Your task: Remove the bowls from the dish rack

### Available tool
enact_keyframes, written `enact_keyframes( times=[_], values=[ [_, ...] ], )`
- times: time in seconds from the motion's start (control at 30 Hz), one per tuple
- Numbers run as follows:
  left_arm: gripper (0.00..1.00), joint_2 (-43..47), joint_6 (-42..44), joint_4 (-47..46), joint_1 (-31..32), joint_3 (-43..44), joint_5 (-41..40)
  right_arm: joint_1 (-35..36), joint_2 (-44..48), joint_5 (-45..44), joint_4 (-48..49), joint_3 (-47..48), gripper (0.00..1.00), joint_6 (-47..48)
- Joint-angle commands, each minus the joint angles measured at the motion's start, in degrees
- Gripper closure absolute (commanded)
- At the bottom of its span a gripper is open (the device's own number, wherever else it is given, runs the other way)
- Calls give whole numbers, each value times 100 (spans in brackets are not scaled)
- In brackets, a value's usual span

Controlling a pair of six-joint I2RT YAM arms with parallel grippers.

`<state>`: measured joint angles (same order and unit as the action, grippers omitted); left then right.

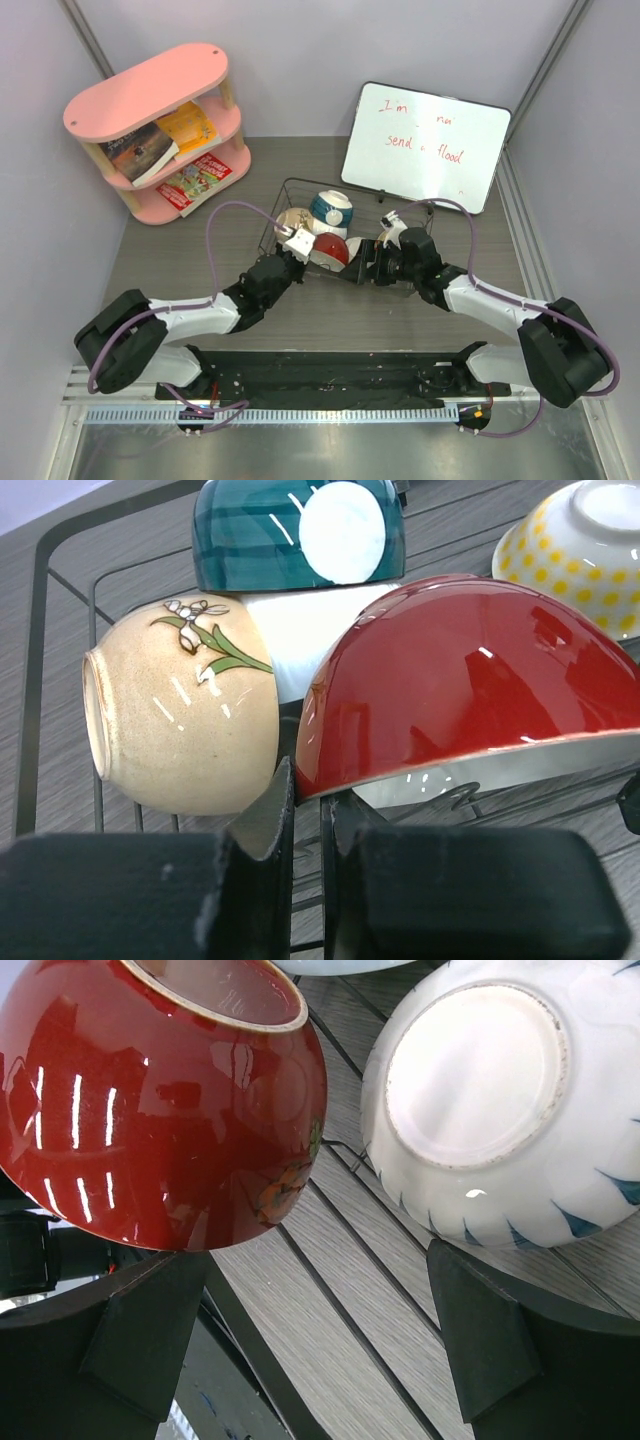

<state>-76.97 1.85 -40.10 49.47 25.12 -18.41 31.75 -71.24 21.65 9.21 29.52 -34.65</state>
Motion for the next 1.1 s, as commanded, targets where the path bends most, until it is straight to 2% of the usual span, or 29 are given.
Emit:
enact_keyframes(
  times=[0.0, 0.3, 0.43, 0.67, 0.73, 0.77, 0.9, 1.07],
  values=[
    [100, 261, -158, 361, 1, 387, 619, 279, -250, 982, -1080, -350, 3, 152],
    [100, 902, -729, 950, 1, 633, 1050, 288, -136, 859, -1000, -464, 2, 55],
    [100, 1149, -765, 1573, 1, 880, 989, 288, 22, 771, -1053, -447, 1, 20],
    [100, 1220, -703, 1847, 1, 1012, 962, 288, 277, 613, -1246, -359, 0, 46],
    [95, 1062, -721, 1883, 1, 1073, 1120, 279, 260, 586, -1238, -350, 0, 73],
    [87, 992, -730, 1935, 1, 1108, 1182, 279, 234, 595, -1238, -342, 0, 82],
    [69, 579, -879, 1944, 1, 1293, 1411, 288, 76, 630, -1220, -280, 0, 108],
    [65, 113, -993, 1777, 1, 1451, 1656, 288, 111, 665, -1203, -227, 0, 99]
  ],
)
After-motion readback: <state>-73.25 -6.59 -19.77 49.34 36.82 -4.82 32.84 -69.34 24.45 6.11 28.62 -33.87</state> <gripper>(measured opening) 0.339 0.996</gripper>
